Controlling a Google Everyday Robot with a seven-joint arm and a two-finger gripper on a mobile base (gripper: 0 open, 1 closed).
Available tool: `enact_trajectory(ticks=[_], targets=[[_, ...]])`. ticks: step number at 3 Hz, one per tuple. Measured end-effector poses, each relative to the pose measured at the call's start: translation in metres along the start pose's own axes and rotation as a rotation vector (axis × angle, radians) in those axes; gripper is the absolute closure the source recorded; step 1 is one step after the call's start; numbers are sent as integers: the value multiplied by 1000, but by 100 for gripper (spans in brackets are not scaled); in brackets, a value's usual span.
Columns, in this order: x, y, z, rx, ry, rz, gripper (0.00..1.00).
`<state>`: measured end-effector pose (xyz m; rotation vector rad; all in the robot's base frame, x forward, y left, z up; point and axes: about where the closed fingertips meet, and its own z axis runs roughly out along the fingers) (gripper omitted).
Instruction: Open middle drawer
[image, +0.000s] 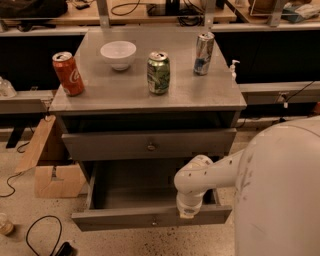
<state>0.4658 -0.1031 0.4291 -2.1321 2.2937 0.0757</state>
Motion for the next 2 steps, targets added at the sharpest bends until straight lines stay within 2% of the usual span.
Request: enact_trajectory(ticks=[2], targets=[[0,0,-1,0,0,0,100]])
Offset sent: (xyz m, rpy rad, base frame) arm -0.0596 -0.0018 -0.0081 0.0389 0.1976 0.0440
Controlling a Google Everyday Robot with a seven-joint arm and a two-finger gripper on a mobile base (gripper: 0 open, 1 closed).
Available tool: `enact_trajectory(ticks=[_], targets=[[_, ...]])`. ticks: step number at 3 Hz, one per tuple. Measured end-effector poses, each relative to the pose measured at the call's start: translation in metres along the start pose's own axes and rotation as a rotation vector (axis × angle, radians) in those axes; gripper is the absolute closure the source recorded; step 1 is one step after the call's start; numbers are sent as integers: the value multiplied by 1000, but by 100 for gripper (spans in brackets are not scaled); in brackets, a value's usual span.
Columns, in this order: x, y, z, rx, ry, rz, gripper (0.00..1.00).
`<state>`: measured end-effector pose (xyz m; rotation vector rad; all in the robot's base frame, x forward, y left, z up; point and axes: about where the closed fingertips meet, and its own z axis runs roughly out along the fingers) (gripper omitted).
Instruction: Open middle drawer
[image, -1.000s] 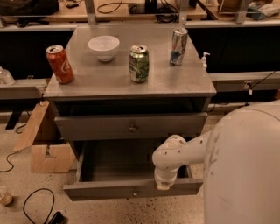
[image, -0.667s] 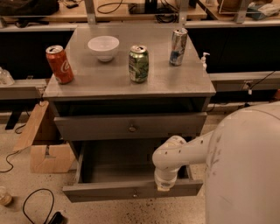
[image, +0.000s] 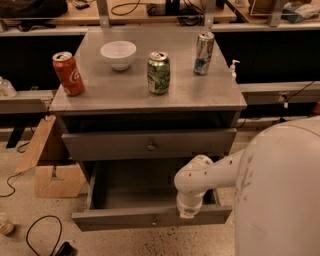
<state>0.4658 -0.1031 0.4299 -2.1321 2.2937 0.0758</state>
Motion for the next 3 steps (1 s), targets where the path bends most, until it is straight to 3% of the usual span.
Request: enact_trajectory(ticks=[1,3], targets=[[0,0,0,0,0,0,100],[0,0,0,0,0,0,59]])
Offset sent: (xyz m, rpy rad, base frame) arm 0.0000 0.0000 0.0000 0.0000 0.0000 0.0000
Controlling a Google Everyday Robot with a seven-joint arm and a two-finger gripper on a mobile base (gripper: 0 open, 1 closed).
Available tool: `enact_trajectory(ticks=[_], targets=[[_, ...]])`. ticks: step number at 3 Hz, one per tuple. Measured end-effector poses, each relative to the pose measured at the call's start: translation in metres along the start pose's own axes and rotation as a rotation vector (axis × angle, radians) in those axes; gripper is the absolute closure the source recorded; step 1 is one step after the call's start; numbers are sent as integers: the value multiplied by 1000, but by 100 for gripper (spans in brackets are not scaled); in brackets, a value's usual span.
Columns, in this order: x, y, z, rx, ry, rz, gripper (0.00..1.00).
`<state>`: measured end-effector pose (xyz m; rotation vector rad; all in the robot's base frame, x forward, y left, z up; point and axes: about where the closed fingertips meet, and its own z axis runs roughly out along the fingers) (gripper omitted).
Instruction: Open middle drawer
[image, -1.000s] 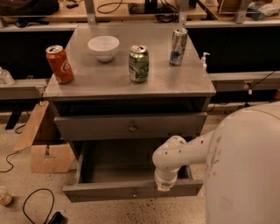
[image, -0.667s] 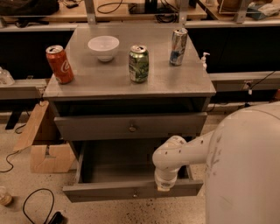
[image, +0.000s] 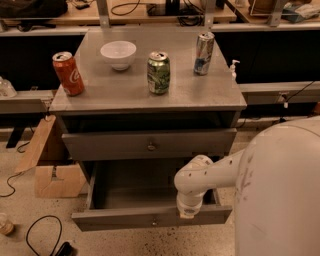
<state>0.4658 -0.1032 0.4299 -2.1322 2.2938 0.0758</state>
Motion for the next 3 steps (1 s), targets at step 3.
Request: enact_trajectory(ticks=[3], targets=[[0,0,0,0,0,0,0]])
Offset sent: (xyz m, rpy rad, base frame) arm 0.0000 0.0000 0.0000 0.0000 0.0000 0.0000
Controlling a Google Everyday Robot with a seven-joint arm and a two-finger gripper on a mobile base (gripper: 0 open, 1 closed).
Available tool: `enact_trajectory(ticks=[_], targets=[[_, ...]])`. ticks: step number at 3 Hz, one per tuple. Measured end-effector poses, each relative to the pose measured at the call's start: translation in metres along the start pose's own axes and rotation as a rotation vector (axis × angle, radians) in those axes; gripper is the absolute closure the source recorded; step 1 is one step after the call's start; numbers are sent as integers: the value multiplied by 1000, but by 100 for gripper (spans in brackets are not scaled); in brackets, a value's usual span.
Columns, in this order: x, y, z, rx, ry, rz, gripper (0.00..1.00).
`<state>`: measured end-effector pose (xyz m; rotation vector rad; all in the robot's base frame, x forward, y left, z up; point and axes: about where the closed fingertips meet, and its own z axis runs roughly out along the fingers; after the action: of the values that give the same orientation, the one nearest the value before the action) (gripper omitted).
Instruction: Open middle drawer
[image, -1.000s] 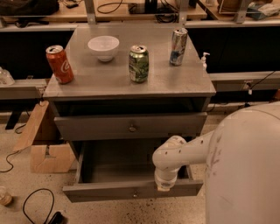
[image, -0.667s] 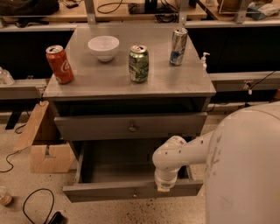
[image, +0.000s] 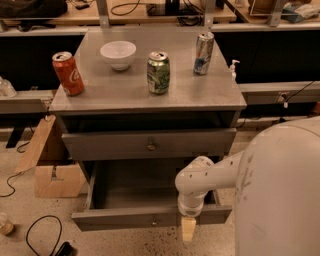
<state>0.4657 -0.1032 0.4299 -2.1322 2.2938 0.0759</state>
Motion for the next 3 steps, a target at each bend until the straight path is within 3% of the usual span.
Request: enact_trajectory(ticks=[1,3], targets=[[3,-3,-22,34,30,2,14],[11,-36,-84,187,83,-41,61]])
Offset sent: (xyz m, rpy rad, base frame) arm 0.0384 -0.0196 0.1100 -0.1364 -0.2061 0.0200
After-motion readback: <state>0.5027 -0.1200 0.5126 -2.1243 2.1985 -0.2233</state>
